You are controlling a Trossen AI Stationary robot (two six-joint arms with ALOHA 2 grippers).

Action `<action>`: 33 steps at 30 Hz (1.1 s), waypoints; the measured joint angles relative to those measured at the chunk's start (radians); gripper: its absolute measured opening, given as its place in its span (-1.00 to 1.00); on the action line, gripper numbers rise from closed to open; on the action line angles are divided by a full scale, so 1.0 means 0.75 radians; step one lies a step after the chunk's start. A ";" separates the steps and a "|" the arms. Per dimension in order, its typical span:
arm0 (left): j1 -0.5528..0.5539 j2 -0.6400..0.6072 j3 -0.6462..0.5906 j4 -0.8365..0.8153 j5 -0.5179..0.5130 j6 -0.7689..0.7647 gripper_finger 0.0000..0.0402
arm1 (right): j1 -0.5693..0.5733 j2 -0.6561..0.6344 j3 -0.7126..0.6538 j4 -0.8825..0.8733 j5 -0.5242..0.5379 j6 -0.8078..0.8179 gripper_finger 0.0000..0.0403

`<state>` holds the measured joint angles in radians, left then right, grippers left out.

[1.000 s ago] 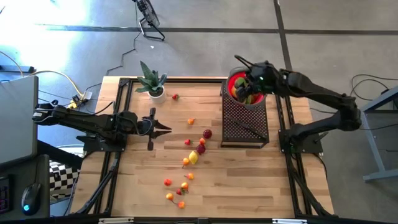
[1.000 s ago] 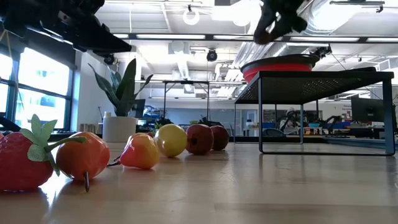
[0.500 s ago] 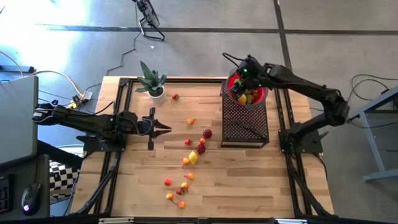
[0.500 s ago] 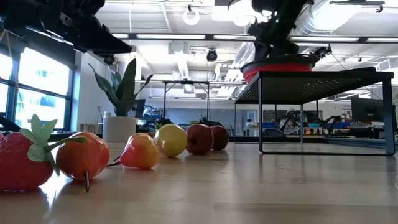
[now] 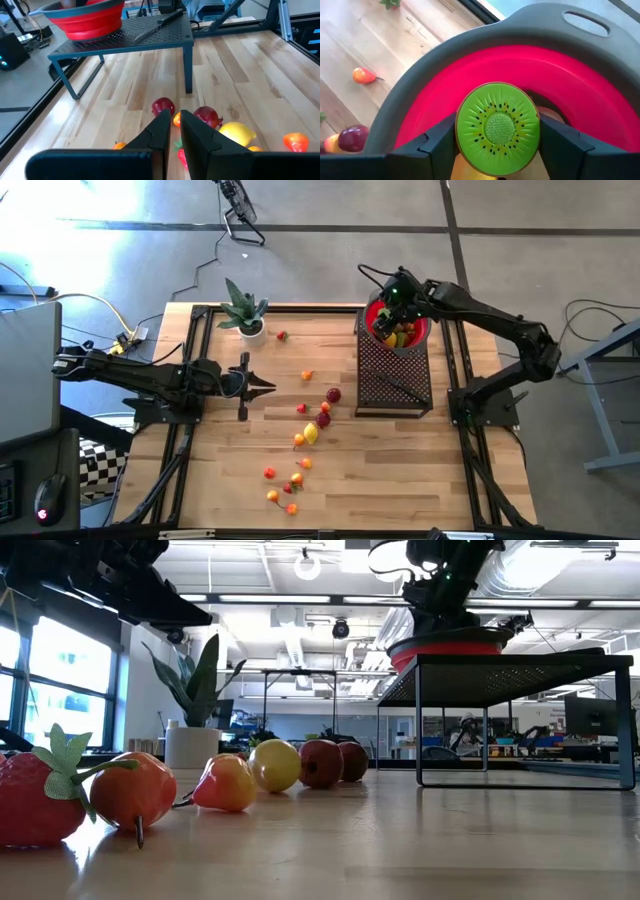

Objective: Pick & Place Fruit
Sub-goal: Put the kiwi into the strainer bowl on the shelf, then put the pear into the strainer bowl on the shelf

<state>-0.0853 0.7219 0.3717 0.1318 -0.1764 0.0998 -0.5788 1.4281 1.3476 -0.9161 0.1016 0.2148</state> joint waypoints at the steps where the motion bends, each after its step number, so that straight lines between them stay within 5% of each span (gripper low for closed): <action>1: 0.000 0.000 0.000 0.000 0.000 0.000 -0.82 | 0.004 0.000 0.000 0.000 0.004 -0.002 0.13; 15: 0.000 0.000 0.000 0.000 -0.003 -0.003 -0.82 | 0.030 -0.006 0.000 0.000 0.072 -0.012 0.56; 28: 0.000 0.001 0.000 -0.001 -0.002 -0.001 -0.82 | 0.030 -0.289 0.000 0.044 0.058 0.017 0.46; 33: 0.000 0.001 0.000 -0.001 -0.001 -0.001 -0.82 | 0.062 -0.356 0.000 0.120 -0.107 0.063 0.46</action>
<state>-0.0851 0.7223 0.3717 0.1314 -0.1770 0.0988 -0.5322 1.1608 1.3476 -0.8262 0.0215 0.2621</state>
